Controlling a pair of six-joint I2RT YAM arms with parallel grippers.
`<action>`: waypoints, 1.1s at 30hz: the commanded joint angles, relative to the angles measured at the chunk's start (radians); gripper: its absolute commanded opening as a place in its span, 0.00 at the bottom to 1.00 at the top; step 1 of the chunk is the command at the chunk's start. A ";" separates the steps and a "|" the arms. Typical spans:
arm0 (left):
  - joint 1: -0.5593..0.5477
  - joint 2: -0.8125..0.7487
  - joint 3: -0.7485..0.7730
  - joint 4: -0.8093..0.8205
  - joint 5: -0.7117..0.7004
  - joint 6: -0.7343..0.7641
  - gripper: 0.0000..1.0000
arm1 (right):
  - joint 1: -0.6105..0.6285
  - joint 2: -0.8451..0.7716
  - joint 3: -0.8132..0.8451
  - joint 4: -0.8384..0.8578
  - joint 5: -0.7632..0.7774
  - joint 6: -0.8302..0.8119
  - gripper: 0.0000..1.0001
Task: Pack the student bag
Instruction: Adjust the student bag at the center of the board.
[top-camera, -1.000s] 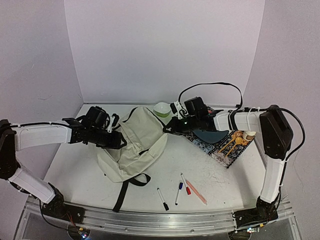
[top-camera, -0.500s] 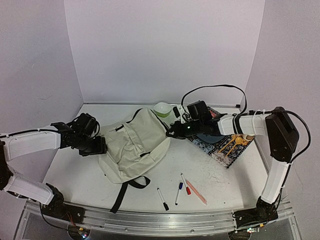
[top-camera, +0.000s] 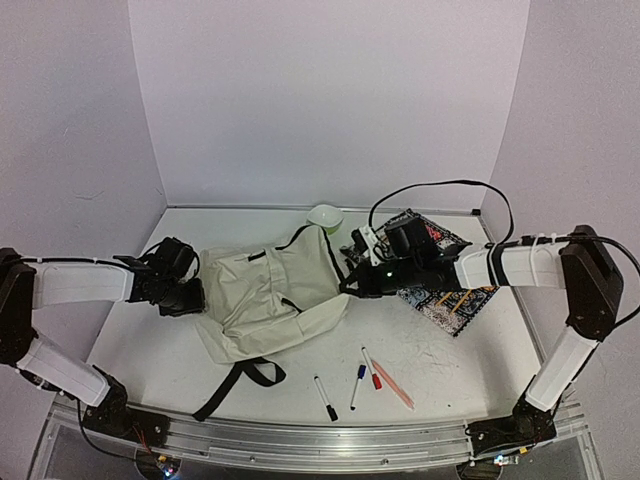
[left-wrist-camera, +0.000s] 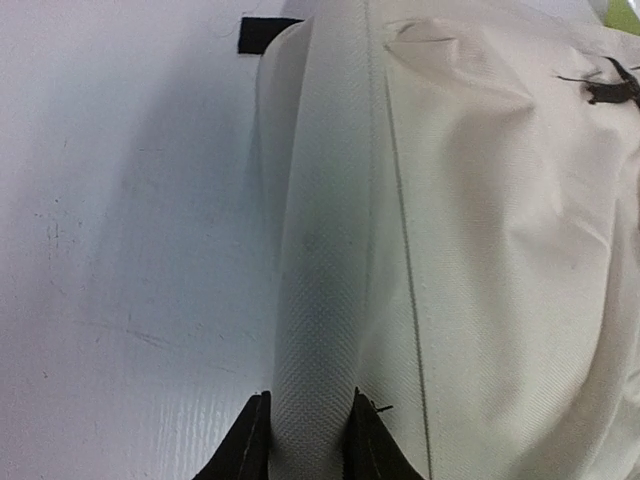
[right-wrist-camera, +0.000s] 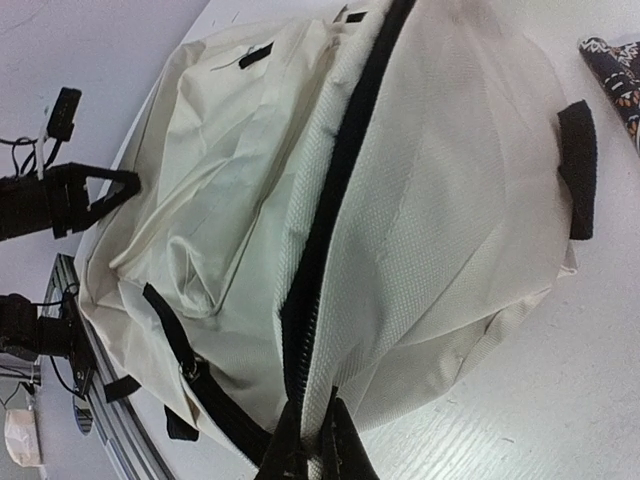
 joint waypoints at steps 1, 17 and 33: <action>0.042 0.074 0.064 0.079 -0.138 0.064 0.24 | 0.029 -0.055 0.003 -0.064 0.001 -0.059 0.04; 0.044 0.133 0.393 0.160 0.104 0.382 0.59 | -0.016 -0.005 0.238 -0.207 0.158 -0.179 0.52; 0.036 0.576 0.778 0.040 0.399 0.602 0.55 | -0.042 0.297 0.572 -0.267 0.130 -0.157 0.61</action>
